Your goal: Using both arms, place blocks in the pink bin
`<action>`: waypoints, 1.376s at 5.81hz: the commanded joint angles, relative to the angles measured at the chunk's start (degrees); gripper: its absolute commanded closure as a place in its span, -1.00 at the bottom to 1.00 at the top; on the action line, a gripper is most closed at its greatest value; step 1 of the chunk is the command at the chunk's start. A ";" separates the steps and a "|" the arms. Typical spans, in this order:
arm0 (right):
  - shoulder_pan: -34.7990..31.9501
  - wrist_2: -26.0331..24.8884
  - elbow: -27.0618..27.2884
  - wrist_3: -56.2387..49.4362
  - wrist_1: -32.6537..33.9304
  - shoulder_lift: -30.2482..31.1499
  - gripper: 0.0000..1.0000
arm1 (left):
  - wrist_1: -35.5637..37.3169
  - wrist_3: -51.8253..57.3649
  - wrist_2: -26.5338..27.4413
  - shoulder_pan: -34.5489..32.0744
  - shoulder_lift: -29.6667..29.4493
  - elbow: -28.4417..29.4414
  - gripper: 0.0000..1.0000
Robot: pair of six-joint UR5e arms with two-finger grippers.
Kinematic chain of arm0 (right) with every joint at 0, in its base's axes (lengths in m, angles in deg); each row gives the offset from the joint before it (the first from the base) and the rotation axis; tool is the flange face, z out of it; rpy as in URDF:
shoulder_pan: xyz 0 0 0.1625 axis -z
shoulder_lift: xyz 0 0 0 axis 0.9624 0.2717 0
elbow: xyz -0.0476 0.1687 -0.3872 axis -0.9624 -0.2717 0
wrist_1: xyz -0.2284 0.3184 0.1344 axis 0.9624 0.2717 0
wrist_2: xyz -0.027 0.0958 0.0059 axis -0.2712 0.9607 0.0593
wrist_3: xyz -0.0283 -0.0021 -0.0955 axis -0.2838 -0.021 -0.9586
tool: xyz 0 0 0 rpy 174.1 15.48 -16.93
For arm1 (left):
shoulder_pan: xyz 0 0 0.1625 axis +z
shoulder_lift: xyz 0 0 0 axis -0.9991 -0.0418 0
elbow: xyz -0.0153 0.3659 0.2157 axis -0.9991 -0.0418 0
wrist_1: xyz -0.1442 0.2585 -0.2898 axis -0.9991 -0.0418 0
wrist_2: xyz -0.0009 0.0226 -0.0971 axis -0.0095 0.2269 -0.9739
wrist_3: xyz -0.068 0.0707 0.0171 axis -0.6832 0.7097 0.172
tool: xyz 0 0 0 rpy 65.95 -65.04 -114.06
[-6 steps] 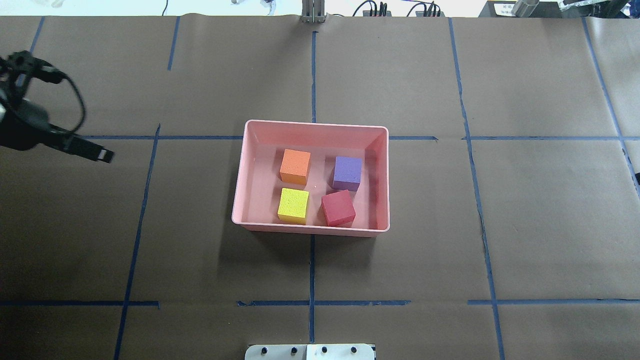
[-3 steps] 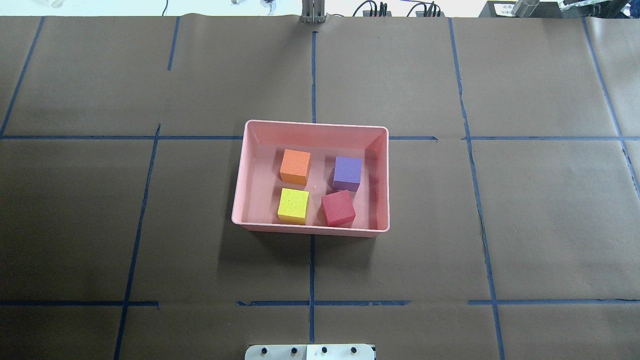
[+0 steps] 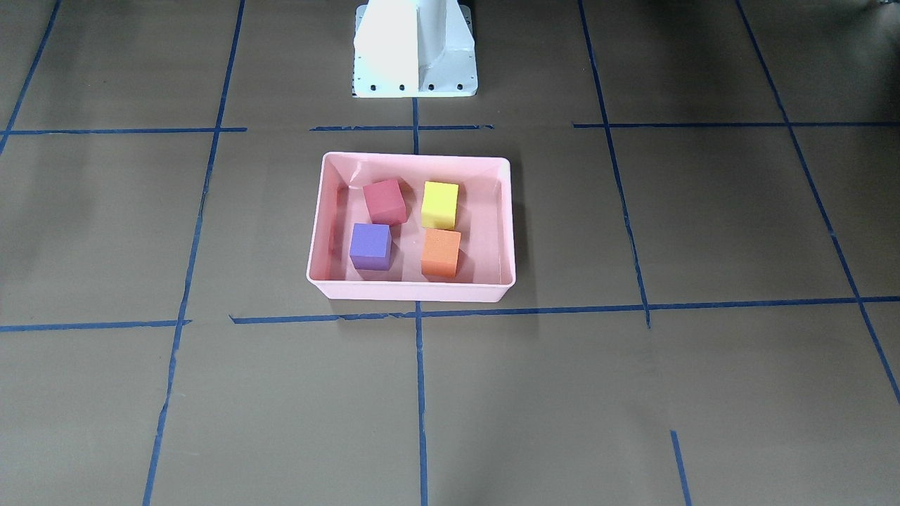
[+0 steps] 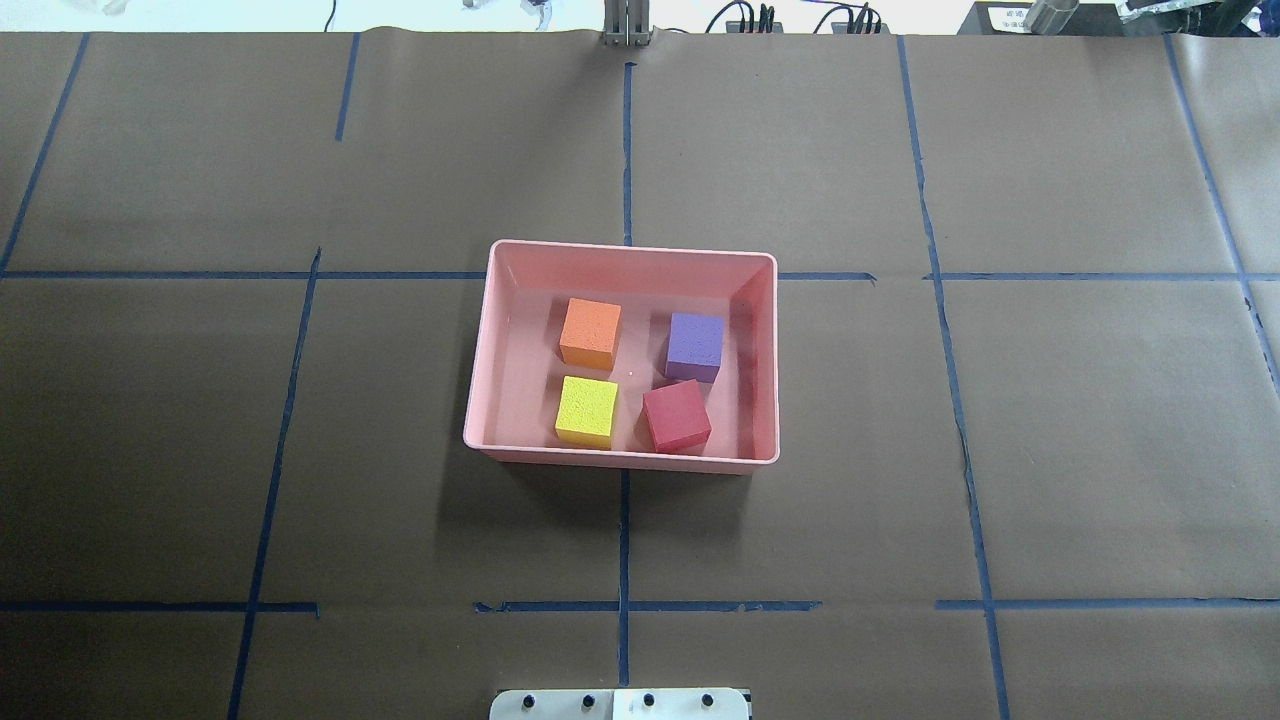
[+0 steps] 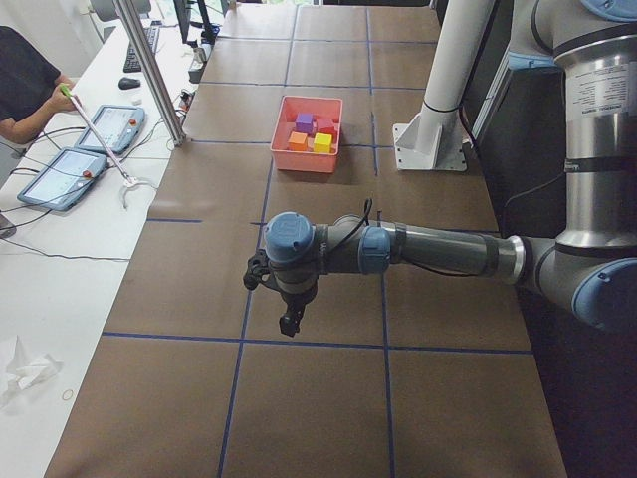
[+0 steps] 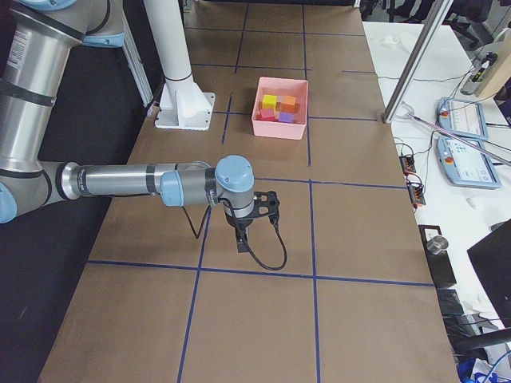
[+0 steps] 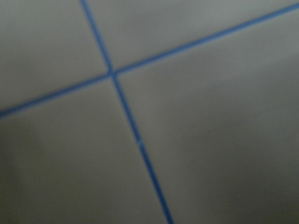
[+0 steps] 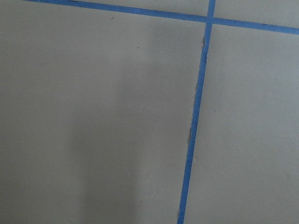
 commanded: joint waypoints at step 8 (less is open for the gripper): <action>0.70 -1.33 0.97 -0.49 3.57 -0.26 -1.00 | 7.09 -4.43 -0.08 -1.52 1.32 -3.16 -1.00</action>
